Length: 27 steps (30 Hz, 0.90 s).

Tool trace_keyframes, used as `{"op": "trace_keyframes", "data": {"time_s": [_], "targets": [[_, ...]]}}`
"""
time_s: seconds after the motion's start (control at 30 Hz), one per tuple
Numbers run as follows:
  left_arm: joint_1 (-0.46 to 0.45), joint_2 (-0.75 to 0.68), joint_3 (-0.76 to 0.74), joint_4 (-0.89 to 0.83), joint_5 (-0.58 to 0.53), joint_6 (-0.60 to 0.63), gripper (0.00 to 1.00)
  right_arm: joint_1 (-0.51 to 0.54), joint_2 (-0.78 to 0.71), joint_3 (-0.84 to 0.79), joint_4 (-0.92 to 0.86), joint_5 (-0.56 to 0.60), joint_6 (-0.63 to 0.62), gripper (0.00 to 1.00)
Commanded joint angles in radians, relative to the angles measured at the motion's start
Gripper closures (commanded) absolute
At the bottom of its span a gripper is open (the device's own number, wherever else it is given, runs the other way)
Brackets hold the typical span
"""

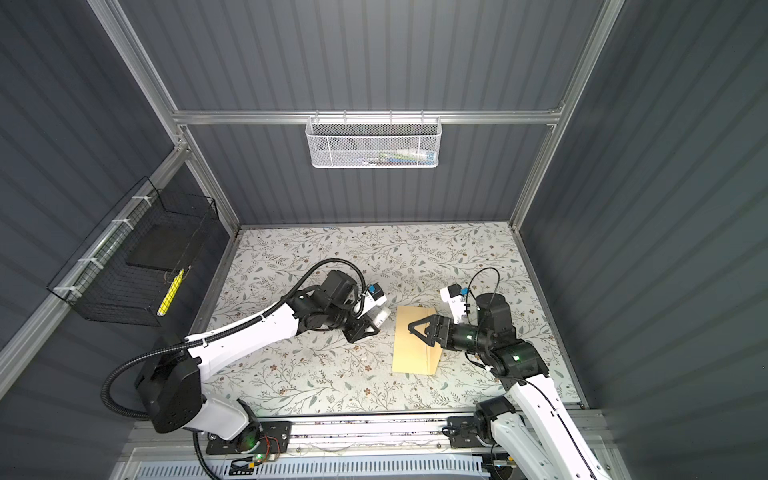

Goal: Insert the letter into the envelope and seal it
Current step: 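Bring the glue stick to the right gripper, which grasps its cap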

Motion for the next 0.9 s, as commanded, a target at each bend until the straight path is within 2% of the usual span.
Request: {"op": "trace_keyframes", "data": {"time_s": [0.0,0.37,0.53,0.87], "targets": [[-0.015,0.035,0.063,-0.043,0.066,0.058,0.82,0.046,0.008,-0.039,0.093,0.062,0.029,0.17],[-0.047,0.084,0.112,-0.048,0.141,0.042,0.83,0.086,0.098,-0.144,0.420,0.184,0.118,0.38],[-0.054,0.101,0.121,-0.045,0.156,0.027,0.83,0.098,0.151,-0.171,0.556,0.173,0.173,0.41],[-0.060,0.113,0.121,-0.030,0.166,0.016,0.84,0.140,0.249,-0.178,0.611,0.178,0.193,0.49]]}}
